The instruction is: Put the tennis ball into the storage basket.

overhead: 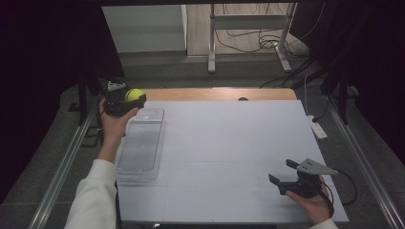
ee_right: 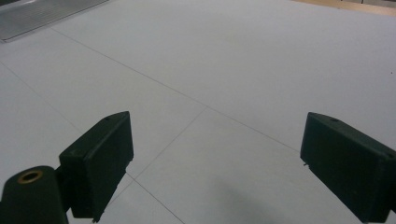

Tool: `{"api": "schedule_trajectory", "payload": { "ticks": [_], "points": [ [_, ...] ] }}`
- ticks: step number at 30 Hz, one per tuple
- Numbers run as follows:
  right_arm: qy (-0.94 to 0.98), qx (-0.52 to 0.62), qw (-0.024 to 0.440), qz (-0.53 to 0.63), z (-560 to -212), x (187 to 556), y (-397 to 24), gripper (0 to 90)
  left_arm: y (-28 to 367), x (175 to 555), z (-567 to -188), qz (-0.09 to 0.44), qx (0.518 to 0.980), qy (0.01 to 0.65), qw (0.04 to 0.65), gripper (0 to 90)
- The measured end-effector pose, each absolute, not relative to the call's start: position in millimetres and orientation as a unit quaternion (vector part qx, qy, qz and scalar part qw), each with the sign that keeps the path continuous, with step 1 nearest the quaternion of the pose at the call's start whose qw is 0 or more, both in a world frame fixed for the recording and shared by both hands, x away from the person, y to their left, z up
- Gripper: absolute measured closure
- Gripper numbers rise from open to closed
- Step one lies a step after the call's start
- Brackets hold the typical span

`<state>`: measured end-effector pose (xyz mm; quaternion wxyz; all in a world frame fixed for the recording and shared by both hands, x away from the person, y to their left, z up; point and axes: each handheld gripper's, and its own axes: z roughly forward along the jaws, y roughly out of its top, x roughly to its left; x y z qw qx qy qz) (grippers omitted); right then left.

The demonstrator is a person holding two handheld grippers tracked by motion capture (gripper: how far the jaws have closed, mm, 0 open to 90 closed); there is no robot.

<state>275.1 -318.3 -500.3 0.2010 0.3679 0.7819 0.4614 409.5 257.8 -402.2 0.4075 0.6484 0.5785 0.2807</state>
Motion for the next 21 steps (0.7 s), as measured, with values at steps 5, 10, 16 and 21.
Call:
{"api": "schedule_trajectory", "payload": {
  "ticks": [5,10,16,21],
  "points": [
    [0.782,0.368,0.201,0.461,-500.6,275.3,-318.4,10.1,262.6,413.1,-403.1,0.284,0.646,0.584,0.401,27.0],
    [0.782,0.370,0.200,0.459,-501.0,275.7,-318.9,10.1,269.0,416.1,-406.5,0.284,0.641,0.594,0.395,27.0],
    [0.782,0.371,0.199,0.460,-501.6,276.3,-318.9,10.1,276.6,420.4,-411.5,0.281,0.636,0.604,0.390,27.0],
    [0.782,0.372,0.199,0.459,-502.0,276.4,-319.3,10.2,280.2,423.0,-414.9,0.280,0.635,0.609,0.384,27.0]
  ]
}}
